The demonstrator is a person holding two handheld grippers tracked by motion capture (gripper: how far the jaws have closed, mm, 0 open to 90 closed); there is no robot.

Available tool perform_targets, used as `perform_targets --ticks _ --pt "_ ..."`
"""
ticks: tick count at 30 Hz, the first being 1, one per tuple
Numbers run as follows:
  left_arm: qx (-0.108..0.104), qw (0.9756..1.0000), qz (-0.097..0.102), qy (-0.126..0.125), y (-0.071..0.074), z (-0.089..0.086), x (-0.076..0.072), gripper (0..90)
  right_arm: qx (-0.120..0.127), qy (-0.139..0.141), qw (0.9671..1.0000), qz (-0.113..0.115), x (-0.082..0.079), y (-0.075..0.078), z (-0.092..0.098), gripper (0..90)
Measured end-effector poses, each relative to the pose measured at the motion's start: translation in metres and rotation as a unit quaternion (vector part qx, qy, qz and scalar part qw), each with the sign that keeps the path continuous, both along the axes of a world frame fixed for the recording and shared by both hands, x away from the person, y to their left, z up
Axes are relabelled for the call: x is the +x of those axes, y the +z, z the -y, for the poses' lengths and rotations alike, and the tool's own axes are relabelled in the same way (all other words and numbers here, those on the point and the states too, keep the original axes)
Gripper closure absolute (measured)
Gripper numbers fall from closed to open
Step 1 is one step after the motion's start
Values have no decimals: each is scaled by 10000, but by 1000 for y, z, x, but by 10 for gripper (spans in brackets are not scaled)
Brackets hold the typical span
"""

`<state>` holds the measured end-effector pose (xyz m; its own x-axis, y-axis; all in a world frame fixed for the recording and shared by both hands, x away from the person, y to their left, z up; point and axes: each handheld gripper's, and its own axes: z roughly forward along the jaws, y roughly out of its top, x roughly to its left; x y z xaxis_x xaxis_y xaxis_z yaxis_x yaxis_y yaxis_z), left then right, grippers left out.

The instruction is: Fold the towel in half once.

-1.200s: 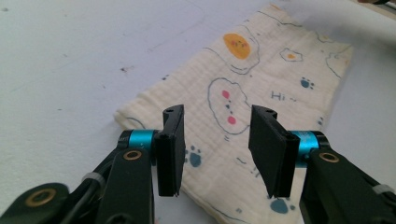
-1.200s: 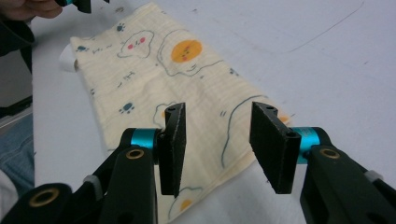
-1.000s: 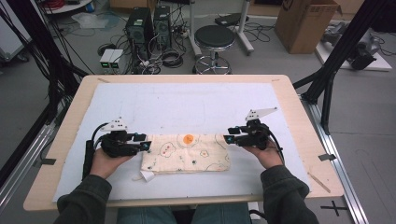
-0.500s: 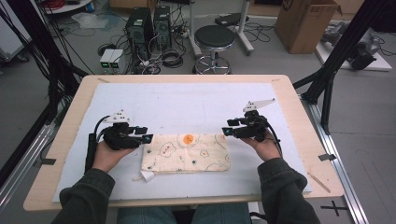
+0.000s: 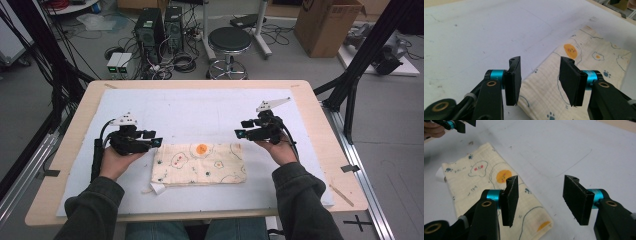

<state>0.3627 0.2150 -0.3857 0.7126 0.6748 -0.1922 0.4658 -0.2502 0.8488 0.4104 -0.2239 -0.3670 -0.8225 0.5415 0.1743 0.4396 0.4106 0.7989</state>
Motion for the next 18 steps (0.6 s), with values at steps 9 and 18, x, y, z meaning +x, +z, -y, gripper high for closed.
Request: perform_targets --ticks 9,18 --pt "54 9999 109 -3 18 6 10 511 68 -184 9998 72 7 0 3 450" --pt "102 9999 51 91 13 8 17 495 71 -417 9991 -19 14 -3 9 413"
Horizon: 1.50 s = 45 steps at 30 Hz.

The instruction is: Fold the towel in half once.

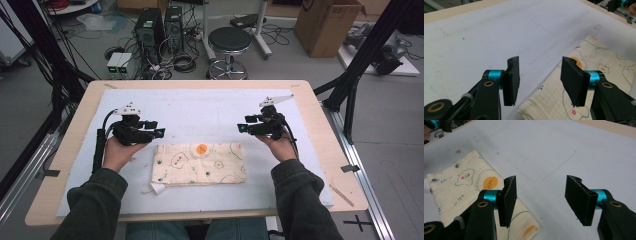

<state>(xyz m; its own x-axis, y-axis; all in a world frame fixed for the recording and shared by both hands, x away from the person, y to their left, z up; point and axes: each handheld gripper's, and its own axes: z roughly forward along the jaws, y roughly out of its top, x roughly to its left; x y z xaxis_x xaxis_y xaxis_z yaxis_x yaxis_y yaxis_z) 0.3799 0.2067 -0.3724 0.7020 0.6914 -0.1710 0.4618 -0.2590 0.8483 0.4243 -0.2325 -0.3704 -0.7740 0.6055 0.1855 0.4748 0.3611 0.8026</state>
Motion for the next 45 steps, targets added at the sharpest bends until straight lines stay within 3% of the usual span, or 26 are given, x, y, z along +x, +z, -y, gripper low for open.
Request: perform_targets --ticks 16,22,25,31,45 --pt "178 9997 -151 71 -12 4 9 414 -46 -148 9996 -219 9 -10 -2 318" --pt "129 9996 -225 134 -20 2 10 401 -108 -186 9993 -314 11 -14 -2 301" --pt "162 9994 -259 159 -27 0 9 397 -119 -182 9994 -268 12 -18 -2 301" --pt "254 9988 -386 187 -35 -1 11 401 -219 -144 9986 -466 13 -23 -3 304" --pt "353 9981 -490 119 -41 -1 12 422 -399 -10 9971 -654 14 -30 -7 366"
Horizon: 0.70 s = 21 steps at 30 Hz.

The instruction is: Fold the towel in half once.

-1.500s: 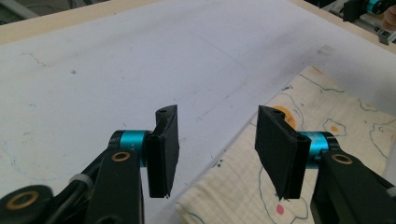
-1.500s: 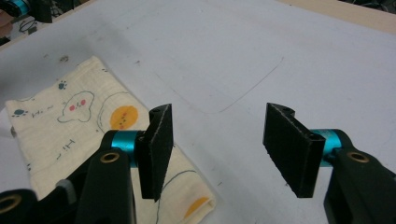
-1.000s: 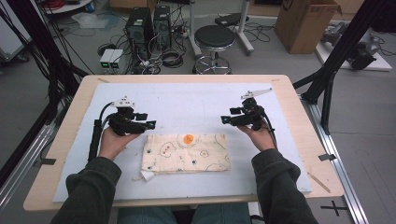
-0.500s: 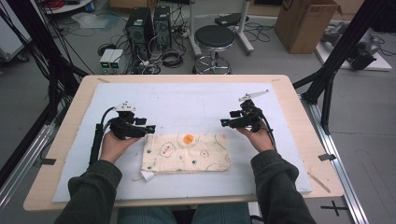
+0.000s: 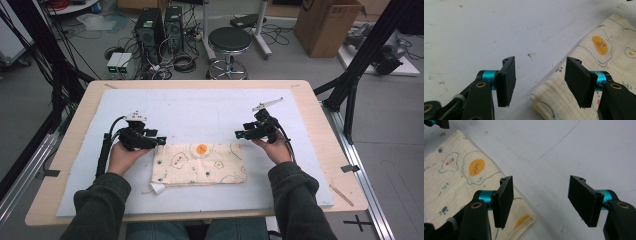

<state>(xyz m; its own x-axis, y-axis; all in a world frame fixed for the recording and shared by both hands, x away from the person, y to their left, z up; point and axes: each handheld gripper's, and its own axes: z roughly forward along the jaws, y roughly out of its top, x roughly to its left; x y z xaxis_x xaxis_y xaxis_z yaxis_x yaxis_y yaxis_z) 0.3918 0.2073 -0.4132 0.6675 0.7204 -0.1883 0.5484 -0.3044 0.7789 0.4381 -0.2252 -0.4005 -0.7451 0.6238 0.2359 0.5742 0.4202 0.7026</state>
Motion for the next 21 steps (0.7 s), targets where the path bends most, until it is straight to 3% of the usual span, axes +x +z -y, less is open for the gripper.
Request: perform_targets --ticks 17,19,21 --pt "12 9999 28 -148 1 3 -7 414 -29 88 10000 -31 -4 0 -4 376" --pt "-108 9999 80 -67 -2 2 -10 419 -5 83 9999 -58 -5 0 -4 375" --pt "-99 9999 48 -60 -5 -1 -11 418 -25 75 10000 -55 -6 0 -5 375"
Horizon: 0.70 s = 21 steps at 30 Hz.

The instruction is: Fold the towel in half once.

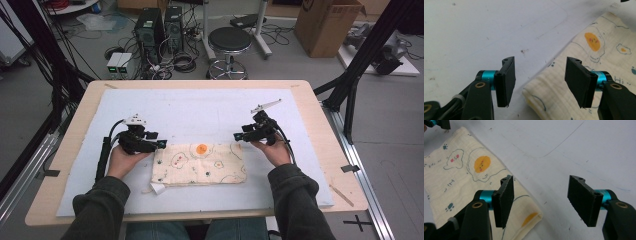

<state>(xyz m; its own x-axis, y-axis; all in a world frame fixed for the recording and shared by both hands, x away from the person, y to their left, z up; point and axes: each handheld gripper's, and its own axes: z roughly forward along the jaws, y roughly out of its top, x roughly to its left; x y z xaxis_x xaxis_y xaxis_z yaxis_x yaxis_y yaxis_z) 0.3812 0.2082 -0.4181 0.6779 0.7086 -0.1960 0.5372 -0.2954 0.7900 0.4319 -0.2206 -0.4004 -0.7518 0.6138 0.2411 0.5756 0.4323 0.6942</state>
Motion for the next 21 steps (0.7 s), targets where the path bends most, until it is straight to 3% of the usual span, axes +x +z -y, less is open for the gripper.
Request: perform_targets --ticks 10,13,15,21 --pt "-60 10000 -3 -24 -1 -1 -2 418 -92 17 10000 29 -4 0 -3 375" --pt "-105 9999 6 -12 0 -1 -3 419 -57 -18 9996 268 -7 -3 -1 389" --pt "-116 9999 11 -20 0 -1 -2 424 69 -33 9999 96 -9 -6 2 389" --pt "-72 9999 -89 -57 -4 -2 0 438 35 113 9999 62 -11 -8 -4 405"
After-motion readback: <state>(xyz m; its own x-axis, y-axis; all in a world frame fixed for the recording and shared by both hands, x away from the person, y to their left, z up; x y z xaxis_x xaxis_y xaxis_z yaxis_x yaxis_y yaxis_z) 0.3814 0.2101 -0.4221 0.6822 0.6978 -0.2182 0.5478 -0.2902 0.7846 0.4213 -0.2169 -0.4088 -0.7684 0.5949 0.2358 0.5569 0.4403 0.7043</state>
